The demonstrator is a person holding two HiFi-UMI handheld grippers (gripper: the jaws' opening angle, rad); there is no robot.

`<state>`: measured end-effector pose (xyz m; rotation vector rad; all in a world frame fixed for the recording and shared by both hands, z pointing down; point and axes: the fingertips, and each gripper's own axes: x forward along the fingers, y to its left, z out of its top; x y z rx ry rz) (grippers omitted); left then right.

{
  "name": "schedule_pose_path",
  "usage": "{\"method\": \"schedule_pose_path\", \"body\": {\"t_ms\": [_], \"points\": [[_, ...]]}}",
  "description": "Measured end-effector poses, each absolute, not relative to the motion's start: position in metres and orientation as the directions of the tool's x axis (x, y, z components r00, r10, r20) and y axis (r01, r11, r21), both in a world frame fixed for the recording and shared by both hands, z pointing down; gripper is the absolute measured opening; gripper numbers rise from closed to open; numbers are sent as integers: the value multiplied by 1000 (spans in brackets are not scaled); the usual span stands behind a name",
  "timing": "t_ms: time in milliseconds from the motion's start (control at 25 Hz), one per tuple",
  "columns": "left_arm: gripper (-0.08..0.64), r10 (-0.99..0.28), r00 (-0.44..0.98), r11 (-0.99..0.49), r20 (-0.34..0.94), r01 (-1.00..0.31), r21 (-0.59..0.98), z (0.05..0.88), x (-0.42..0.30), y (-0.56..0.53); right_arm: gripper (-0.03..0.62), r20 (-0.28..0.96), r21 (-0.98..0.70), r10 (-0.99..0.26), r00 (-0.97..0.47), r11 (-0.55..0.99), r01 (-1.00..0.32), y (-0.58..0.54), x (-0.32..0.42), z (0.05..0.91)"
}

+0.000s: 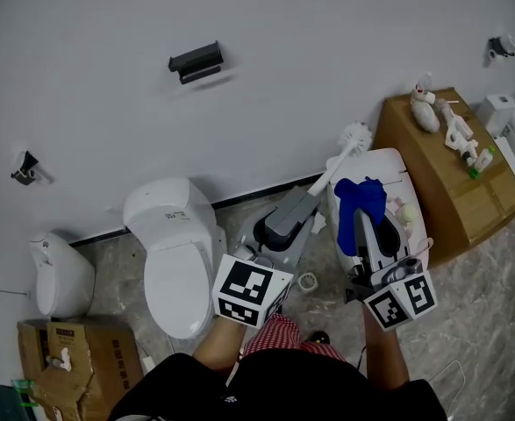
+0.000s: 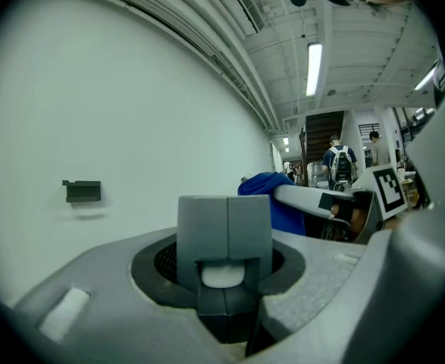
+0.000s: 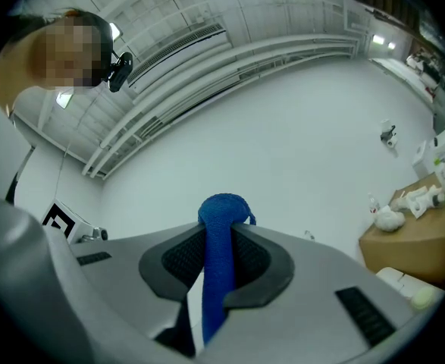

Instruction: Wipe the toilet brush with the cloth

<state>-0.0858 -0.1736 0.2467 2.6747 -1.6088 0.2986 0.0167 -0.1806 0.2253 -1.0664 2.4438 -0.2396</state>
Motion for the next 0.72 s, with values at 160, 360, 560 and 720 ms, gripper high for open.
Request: {"method": "schedule_pose_path", "body": {"t_ms": [160,360,560,720], "points": [[163,-873,465,-481,144,-871,-100,234,-78,-167,64,-364,-321,-715,-597,698,-640,-176,20,215],[163,-867,485,-497,115,-860,-113,219,-70,-158,64,-391,-310,-698,-600,713,-628,-168,23,204],[163,-866,492,-500,92,-853,-151,207,-60,-148,64,-418,-292,-680,-602,728,-620,-160,26,193],[163,-864,499,-504,73,-849,-160,197,-55,-141,64,-437,-283,-667,-604,739,-611,-153,26,185]]}}
